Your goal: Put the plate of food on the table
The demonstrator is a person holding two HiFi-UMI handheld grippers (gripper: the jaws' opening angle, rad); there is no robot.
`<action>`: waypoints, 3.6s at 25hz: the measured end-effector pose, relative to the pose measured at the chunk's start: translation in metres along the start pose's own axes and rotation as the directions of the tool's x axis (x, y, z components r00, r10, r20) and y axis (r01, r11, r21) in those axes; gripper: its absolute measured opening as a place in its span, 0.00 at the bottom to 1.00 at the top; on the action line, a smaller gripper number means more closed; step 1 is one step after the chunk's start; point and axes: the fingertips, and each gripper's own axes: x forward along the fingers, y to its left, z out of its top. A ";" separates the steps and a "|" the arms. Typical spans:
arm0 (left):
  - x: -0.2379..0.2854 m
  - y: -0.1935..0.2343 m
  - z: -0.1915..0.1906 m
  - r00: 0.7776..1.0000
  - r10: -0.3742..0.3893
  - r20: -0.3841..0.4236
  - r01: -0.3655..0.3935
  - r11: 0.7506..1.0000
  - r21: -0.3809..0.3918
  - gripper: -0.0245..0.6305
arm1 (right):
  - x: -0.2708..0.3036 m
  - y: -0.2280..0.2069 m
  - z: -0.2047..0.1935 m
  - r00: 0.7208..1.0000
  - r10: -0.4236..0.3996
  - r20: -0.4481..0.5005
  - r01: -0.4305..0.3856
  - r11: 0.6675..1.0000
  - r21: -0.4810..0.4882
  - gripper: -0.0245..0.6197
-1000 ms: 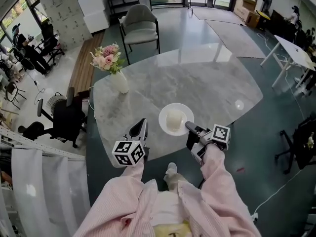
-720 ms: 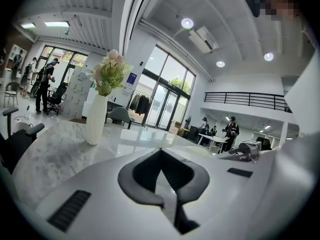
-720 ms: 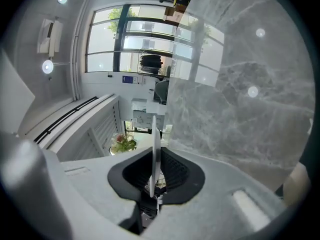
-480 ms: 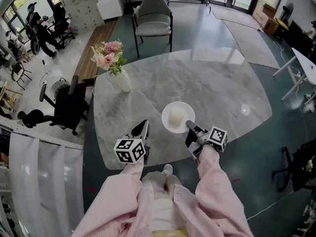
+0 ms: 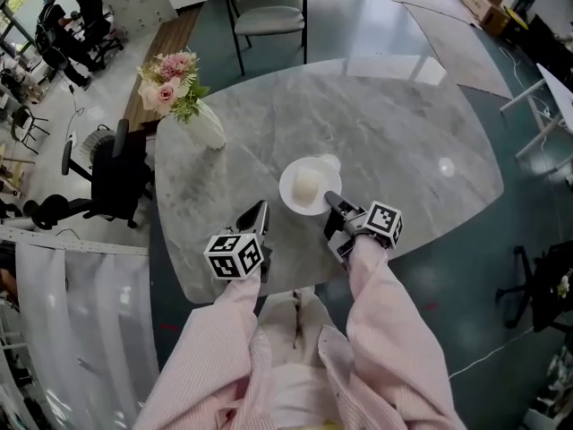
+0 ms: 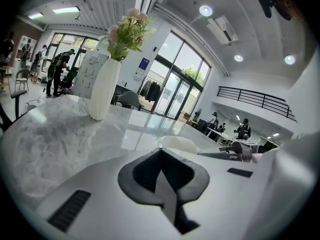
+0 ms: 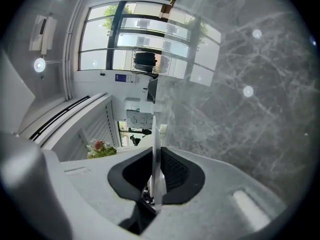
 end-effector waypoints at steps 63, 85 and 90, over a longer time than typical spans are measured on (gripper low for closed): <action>0.025 0.001 -0.032 0.995 -0.044 -0.089 0.040 0.998 -0.040 0.03 | 0.006 -0.037 -0.013 0.852 -0.523 -0.012 0.394 0.656 -0.643 0.32; -0.013 -0.038 0.007 0.990 -0.136 -0.030 0.138 0.988 0.076 0.03 | -0.024 0.024 -0.020 0.919 -0.394 0.032 0.276 0.582 -0.765 0.07; -0.025 -0.047 0.023 0.987 -0.162 0.015 0.160 0.983 0.094 0.03 | -0.031 0.054 -0.027 0.952 -0.304 0.034 0.213 0.579 -0.787 0.05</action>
